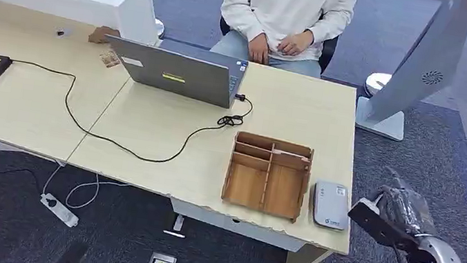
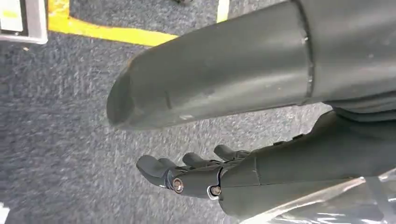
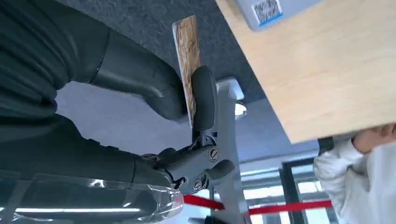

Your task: Pass the card to the sensor for recognition and then transmit it.

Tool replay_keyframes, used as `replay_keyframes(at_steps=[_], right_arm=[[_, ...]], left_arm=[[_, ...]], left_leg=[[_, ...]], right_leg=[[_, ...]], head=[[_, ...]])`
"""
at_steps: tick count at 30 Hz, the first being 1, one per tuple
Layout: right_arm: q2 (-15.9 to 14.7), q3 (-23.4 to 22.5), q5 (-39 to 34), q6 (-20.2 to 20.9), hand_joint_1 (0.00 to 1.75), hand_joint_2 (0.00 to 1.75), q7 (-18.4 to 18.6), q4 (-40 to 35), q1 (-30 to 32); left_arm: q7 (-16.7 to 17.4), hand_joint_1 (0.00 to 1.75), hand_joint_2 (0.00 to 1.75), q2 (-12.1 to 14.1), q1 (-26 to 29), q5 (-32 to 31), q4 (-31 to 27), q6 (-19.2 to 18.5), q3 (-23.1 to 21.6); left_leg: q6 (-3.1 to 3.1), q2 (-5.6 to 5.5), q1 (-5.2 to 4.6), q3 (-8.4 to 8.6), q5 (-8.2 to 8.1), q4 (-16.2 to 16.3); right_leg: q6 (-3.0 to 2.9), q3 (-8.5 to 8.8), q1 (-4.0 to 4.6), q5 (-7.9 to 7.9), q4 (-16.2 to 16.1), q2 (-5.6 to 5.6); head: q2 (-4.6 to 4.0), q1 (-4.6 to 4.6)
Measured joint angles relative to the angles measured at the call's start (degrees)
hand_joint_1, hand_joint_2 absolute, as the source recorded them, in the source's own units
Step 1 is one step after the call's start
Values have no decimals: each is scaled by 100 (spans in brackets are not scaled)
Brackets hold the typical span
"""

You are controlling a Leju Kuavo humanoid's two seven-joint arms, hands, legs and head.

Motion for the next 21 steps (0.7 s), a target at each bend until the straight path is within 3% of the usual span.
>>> replay_keyframes(at_steps=[10,21], right_arm=[[74,-61,125,273,175,175,20,-767,-15],[168,-61,223,560,175,175,44,-1071,-11]], left_arm=[[-157,0,0,-37,0,-63,0,63,0],[-179,0,0,-85,0,-94,24,85,4]], left_leg=[[0,0,0,0,0,-1],[0,0,0,0,0,0]], right_leg=[[0,3,0,0,0,0],[0,3,0,0,0,0]], head=[[0,2],[0,0]])
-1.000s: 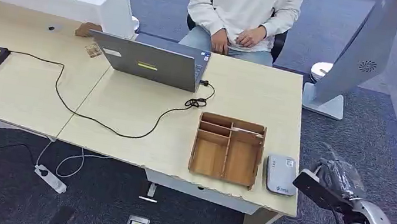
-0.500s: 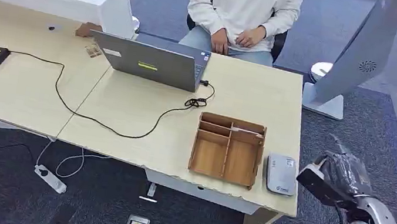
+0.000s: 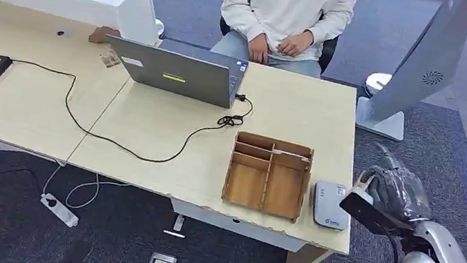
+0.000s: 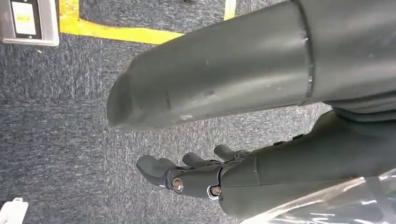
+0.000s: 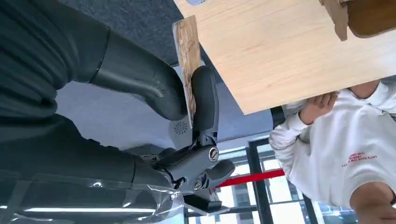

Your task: Pass the card to the sensor for recognition and then transmit it.

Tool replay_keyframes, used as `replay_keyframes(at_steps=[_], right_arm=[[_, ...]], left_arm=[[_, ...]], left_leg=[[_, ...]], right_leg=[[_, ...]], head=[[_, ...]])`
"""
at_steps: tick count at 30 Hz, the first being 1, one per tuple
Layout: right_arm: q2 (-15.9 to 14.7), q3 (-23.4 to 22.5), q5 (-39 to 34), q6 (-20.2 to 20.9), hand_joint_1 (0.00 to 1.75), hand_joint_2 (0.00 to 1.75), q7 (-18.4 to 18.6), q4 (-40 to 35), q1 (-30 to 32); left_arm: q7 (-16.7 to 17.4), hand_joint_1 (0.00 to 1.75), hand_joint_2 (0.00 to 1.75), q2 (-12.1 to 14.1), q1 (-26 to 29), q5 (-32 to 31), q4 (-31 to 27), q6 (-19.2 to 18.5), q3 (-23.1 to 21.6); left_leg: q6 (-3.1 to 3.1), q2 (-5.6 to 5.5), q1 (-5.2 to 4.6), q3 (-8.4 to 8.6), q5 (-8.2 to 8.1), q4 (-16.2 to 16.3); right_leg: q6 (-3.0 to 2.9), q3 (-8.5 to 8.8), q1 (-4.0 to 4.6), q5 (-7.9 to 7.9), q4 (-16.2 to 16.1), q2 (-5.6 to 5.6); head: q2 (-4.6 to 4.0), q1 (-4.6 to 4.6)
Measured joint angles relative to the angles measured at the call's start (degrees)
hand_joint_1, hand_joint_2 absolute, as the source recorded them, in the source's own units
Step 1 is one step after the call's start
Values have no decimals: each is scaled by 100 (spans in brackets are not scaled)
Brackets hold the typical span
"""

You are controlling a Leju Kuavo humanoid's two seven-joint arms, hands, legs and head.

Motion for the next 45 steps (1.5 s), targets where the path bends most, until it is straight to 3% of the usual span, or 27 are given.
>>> replay_keyframes(at_steps=[19,24,29,36,39,45], right_arm=[[-7,2,20,-179,175,175,-70,300,64],[77,28,83,-168,175,175,-41,306,18],[142,57,92,-173,175,175,-22,352,-21],[221,109,166,-192,175,175,-4,350,-79],[336,129,301,-188,175,175,310,171,10],[538,227,411,-37,175,175,520,-201,199]], left_arm=[[114,0,0,-28,-1,-39,7,-66,2],[144,0,0,90,-18,-190,7,-433,-4],[129,0,0,216,-24,-197,7,-503,-4],[83,0,0,258,-27,-229,7,-443,-2],[103,0,0,191,-27,-223,4,-129,2],[96,0,0,66,-25,-247,4,-83,4]], left_leg=[[0,0,0,0,0,0],[0,-1,3,1,0,-1],[-1,0,3,1,1,-1],[-1,0,0,1,1,-1],[-1,0,0,2,1,-1],[-1,0,1,3,1,-2]], right_leg=[[0,1,0,0,0,0],[0,2,1,0,1,0],[0,2,2,0,1,-2],[0,2,0,0,1,-1],[0,2,0,0,1,-1],[0,1,1,0,1,-1]], head=[[0,2],[0,2],[0,2],[0,2],[0,0],[0,0]])
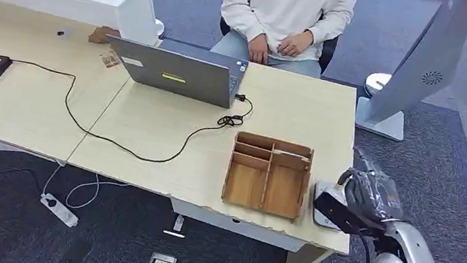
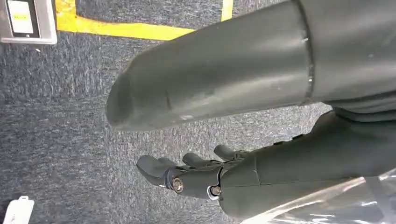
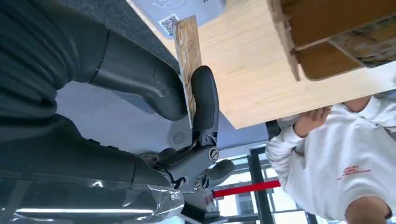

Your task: Pass the card to the sensor for recognition and then transmit it.

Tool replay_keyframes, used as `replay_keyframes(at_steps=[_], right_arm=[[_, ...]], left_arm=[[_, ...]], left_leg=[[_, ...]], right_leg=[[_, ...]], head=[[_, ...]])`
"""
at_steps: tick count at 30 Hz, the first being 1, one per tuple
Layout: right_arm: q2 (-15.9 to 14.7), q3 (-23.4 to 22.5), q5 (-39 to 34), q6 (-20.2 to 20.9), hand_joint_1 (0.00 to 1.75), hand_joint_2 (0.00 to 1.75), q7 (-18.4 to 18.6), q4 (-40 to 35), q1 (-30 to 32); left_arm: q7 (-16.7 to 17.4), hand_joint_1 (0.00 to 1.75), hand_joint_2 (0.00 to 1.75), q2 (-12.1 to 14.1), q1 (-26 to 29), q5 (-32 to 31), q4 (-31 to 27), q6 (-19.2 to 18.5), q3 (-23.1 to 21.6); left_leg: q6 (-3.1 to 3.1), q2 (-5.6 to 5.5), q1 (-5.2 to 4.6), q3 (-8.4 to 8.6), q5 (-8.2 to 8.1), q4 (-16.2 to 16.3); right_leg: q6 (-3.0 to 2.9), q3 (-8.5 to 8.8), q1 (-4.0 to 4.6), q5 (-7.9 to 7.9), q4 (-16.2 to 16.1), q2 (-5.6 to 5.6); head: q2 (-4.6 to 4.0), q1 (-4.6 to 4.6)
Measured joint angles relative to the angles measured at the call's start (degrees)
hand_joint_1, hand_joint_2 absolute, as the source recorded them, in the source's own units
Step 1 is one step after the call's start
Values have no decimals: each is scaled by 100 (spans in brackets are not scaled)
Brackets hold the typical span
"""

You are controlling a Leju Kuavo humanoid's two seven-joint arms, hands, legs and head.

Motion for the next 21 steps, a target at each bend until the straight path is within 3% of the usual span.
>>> replay_keyframes(at_steps=[21], right_arm=[[61,182,-160,-31,175,175,0,-31,225]], left_arm=[[76,0,0,-83,2,-181,7,-9,7]], left_leg=[[0,0,-1,0,0,1]], right_leg=[[0,0,0,0,0,0]], head=[[0,2]])
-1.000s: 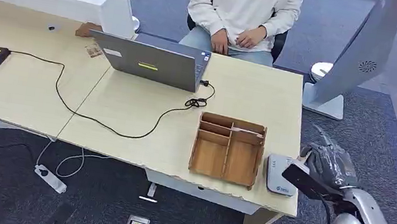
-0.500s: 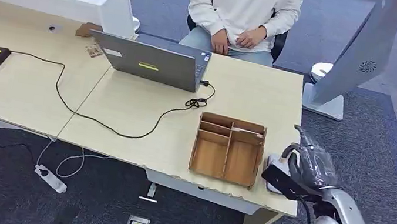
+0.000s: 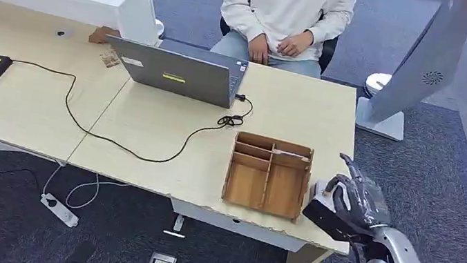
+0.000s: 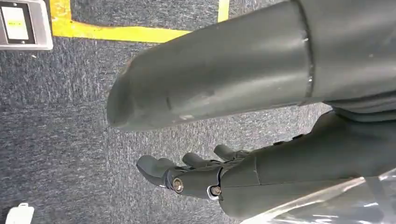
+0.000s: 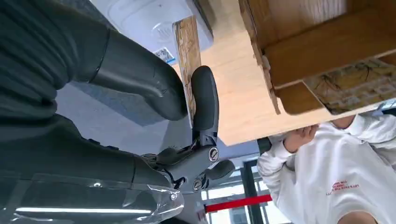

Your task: Pass the card to the sensor for recognition and then transmit it.

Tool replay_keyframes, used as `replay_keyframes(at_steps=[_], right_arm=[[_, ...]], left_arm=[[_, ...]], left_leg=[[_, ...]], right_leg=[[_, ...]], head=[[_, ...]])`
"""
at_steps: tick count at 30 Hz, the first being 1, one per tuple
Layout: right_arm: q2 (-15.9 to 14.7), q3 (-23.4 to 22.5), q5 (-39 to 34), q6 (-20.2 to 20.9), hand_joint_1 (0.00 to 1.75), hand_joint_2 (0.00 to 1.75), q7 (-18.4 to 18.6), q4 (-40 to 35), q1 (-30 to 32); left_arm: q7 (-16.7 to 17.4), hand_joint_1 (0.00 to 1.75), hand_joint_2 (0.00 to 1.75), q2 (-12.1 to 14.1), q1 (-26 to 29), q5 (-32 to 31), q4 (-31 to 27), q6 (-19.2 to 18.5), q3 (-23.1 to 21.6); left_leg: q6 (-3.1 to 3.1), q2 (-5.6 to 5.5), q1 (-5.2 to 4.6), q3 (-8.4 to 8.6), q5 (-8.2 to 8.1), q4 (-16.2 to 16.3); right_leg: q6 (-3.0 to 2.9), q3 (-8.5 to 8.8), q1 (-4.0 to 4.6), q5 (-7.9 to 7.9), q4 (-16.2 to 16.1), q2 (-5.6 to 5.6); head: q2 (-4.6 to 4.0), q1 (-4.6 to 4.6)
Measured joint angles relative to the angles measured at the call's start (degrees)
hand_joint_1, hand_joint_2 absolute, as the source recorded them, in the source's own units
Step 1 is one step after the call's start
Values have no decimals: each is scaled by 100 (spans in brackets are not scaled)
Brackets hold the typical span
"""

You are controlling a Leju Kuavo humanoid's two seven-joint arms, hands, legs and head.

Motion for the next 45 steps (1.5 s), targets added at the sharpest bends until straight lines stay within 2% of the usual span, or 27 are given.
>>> replay_keyframes(at_steps=[16,45], right_arm=[[-251,66,-164,-170,175,175,291,-170,365],[-347,116,-197,-232,175,175,339,-339,422]], left_arm=[[4,0,0,39,-4,-341,44,0,-4],[68,0,0,39,-6,-448,55,0,-4]], left_leg=[[0,0,0,1,0,0],[0,0,0,1,0,0]], right_leg=[[0,-1,0,0,0,0],[0,0,0,0,0,0]], head=[[0,0],[0,0]])
